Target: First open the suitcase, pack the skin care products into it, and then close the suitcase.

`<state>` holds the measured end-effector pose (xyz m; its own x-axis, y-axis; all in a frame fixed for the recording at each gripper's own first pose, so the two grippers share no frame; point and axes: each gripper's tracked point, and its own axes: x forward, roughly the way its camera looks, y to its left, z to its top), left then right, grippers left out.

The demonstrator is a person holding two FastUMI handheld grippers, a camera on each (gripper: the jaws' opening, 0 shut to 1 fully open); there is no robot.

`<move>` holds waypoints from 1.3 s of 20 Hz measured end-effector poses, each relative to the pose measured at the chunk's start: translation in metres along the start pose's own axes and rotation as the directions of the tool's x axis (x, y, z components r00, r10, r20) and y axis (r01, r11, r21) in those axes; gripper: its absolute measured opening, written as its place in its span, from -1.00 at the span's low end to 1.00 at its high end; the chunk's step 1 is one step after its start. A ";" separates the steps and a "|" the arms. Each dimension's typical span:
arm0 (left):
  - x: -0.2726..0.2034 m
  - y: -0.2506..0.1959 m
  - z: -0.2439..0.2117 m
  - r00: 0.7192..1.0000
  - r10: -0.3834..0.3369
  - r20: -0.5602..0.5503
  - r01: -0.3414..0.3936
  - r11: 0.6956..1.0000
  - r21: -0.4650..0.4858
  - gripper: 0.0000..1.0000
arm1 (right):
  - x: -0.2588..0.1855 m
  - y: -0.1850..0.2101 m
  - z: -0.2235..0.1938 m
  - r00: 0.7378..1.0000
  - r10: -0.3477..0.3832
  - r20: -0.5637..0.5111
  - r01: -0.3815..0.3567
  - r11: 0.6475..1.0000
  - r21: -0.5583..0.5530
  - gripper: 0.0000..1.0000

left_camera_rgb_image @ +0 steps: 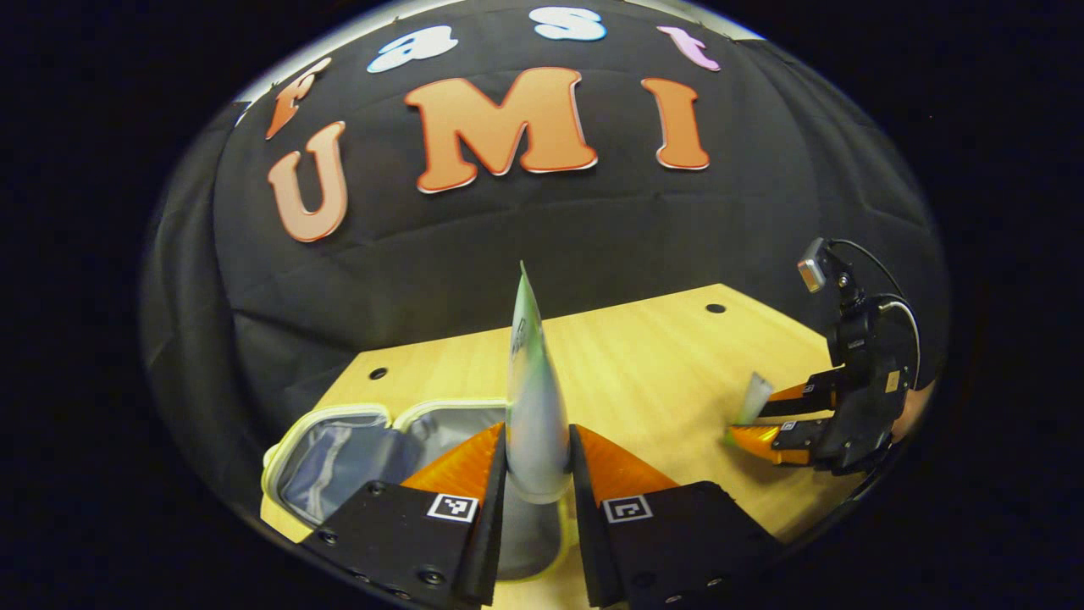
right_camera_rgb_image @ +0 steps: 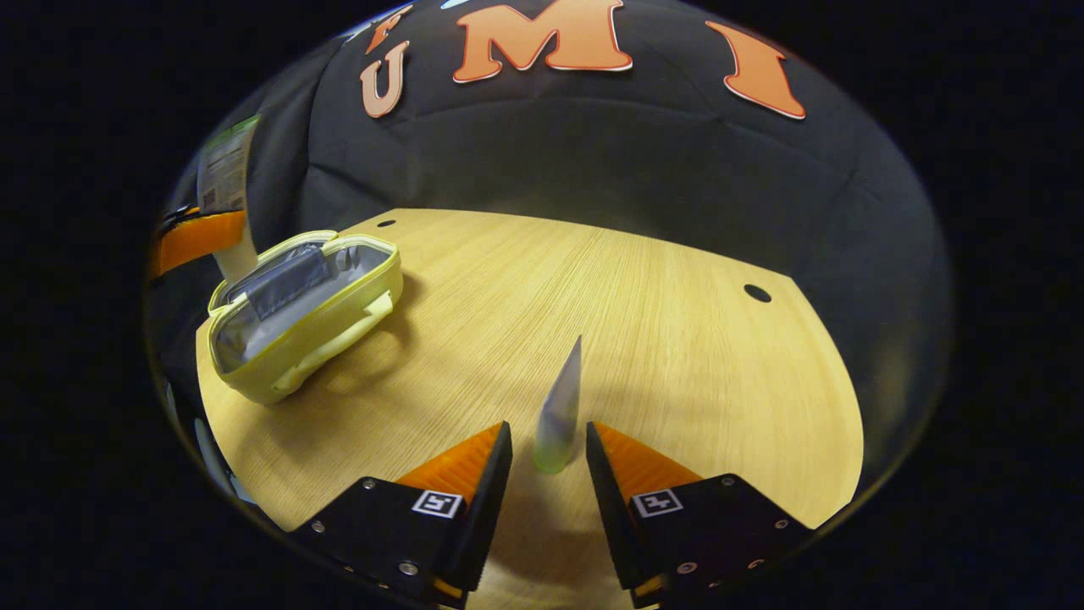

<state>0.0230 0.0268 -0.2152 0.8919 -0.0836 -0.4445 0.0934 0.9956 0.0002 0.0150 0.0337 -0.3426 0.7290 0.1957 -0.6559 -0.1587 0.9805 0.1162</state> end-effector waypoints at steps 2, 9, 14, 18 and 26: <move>-0.005 0.027 -0.012 0.999 0.029 -0.026 -0.029 1.000 -0.007 -0.22 | 0.010 0.001 -0.014 0.999 -0.005 -0.047 0.006 1.000 0.012 -0.14; 0.009 0.088 -0.060 0.988 0.004 -0.152 -0.010 0.999 -0.037 -0.22 | -0.012 0.010 0.016 0.999 -0.039 -0.015 0.039 0.997 0.069 -0.32; 0.026 0.107 -0.102 0.959 -0.074 -0.275 0.063 0.997 -0.048 -0.22 | -0.039 0.048 0.056 0.999 -0.027 0.041 0.025 0.999 0.040 -0.33; 0.033 0.113 -0.146 0.884 -0.172 -0.435 0.126 0.983 -0.133 -0.21 | -0.051 0.091 0.079 0.998 0.005 0.060 -0.007 1.000 0.025 -0.32; 0.056 0.105 -0.171 0.798 -0.281 -0.533 0.208 0.959 -0.193 -0.21 | -0.043 0.185 0.108 0.997 0.063 0.051 -0.064 0.998 0.010 -0.32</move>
<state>0.0072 0.1340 -0.3928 0.4496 -0.3240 -0.8324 0.1902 0.9452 -0.2652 0.0260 0.2084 -0.2124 0.7505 0.2578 -0.6086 -0.1983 0.9662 0.1648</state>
